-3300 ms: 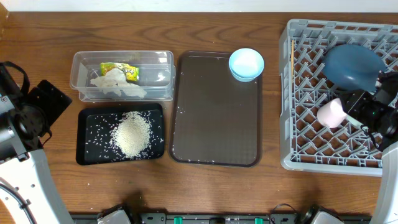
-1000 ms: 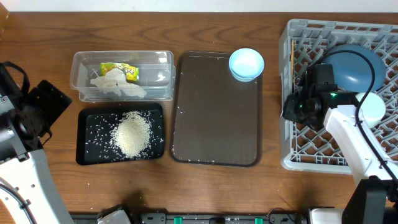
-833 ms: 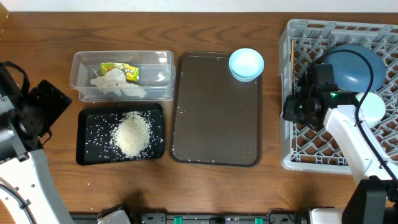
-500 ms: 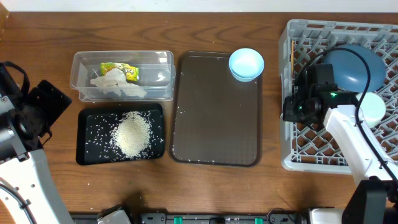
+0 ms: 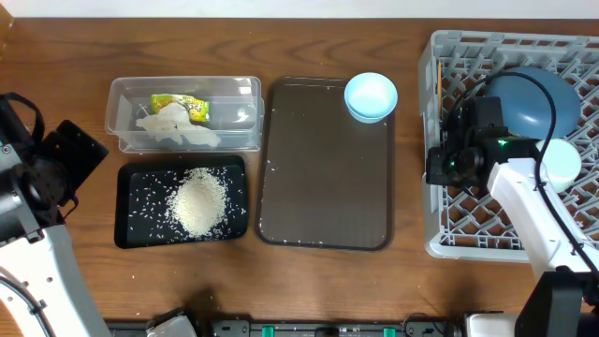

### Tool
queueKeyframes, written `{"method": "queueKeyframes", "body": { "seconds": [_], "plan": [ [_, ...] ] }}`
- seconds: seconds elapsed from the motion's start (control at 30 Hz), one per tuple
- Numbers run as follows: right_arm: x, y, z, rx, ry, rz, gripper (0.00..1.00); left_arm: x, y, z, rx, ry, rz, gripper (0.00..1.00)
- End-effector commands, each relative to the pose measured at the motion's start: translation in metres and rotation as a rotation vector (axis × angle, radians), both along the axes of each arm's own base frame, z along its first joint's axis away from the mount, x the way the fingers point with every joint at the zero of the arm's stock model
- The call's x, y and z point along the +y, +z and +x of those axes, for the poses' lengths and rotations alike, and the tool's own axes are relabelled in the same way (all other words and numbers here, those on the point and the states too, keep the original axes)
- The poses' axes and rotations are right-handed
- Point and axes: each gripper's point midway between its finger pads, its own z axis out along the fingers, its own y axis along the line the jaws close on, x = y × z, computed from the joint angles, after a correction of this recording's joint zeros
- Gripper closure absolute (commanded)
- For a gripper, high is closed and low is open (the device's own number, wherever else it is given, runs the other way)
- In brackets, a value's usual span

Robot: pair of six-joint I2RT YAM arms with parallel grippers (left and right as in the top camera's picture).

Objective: Sort waste into correct bins and load items into the dishwasher rack
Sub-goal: 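Lift the right gripper out of the rack and move it left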

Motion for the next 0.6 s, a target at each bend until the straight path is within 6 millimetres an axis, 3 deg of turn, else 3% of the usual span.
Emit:
{"method": "queueKeyframes", "body": {
  "seconds": [0.0,0.13,0.3,0.43,0.53,0.57],
  "plan": [
    [-0.007,-0.006,-0.006,0.028,0.002,-0.044,0.89,0.003,0.001,0.0,0.002,0.007,0.009,0.07],
    [-0.007,-0.004,-0.005,0.028,-0.025,-0.033,0.69,0.003,0.001,-0.001,0.002,0.007,0.009,0.07],
    [-0.005,0.013,-0.002,0.003,-0.031,-0.019,0.65,0.003,0.001,-0.001,0.002,0.007,0.009,0.07],
    [-0.004,0.049,0.01,-0.079,-0.027,-0.011,0.6,0.003,0.001,-0.001,0.002,0.007,0.009,0.07],
    [0.011,0.086,0.023,-0.186,0.003,0.075,0.59,0.003,0.001,-0.001,0.002,0.007,0.009,0.07],
    [0.021,0.102,0.028,-0.232,0.026,0.127,0.41,0.003,0.001,0.0,0.002,0.007,0.009,0.07]
  ]
}}
